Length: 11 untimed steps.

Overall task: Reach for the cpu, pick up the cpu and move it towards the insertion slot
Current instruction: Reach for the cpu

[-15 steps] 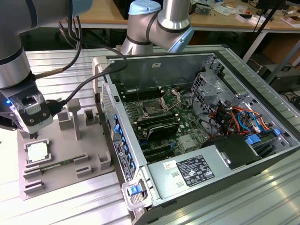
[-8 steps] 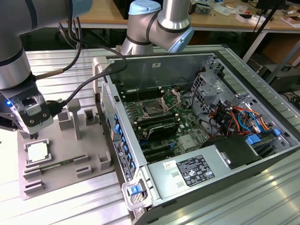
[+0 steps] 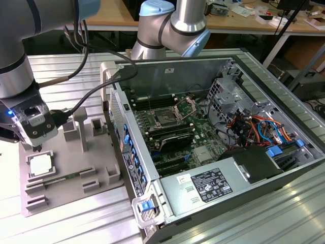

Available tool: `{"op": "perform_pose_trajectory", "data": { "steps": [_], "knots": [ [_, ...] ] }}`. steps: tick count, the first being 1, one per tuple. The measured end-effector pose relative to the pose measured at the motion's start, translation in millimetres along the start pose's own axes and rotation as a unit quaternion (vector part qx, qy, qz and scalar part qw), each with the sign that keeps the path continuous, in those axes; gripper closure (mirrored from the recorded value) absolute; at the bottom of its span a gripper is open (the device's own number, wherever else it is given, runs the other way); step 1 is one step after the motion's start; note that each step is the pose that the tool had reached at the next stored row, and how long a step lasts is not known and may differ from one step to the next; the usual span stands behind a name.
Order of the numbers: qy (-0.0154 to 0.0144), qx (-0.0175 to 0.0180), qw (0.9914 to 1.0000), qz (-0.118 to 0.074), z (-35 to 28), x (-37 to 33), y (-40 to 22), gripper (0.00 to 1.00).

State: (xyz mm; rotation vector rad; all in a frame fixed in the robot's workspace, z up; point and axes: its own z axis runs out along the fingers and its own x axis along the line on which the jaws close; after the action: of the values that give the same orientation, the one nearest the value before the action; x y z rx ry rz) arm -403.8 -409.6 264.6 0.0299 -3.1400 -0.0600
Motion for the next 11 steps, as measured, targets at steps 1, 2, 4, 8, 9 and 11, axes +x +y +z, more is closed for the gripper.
{"op": "perform_pose_trajectory", "data": {
  "steps": [1, 2, 4, 8, 9, 11],
  "knots": [
    [0.0000, 0.0000, 1.00000, 0.000, 0.6, 0.0, 0.0, 0.89],
    [0.0000, 0.0000, 1.00000, 0.000, 0.9, 0.0, 0.0, 0.89],
    [0.0000, 0.0000, 1.00000, 0.000, 1.7, 0.0, -0.1, 0.89],
    [0.0000, 0.0000, 1.00000, 0.000, 3.0, 0.0, -0.1, 0.89],
    [0.0000, 0.0000, 1.00000, 0.000, 3.2, 0.0, -0.1, 0.89],
    [0.0000, 0.0000, 1.00000, 0.000, 3.9, 0.0, -0.2, 0.89]
  ]
}}
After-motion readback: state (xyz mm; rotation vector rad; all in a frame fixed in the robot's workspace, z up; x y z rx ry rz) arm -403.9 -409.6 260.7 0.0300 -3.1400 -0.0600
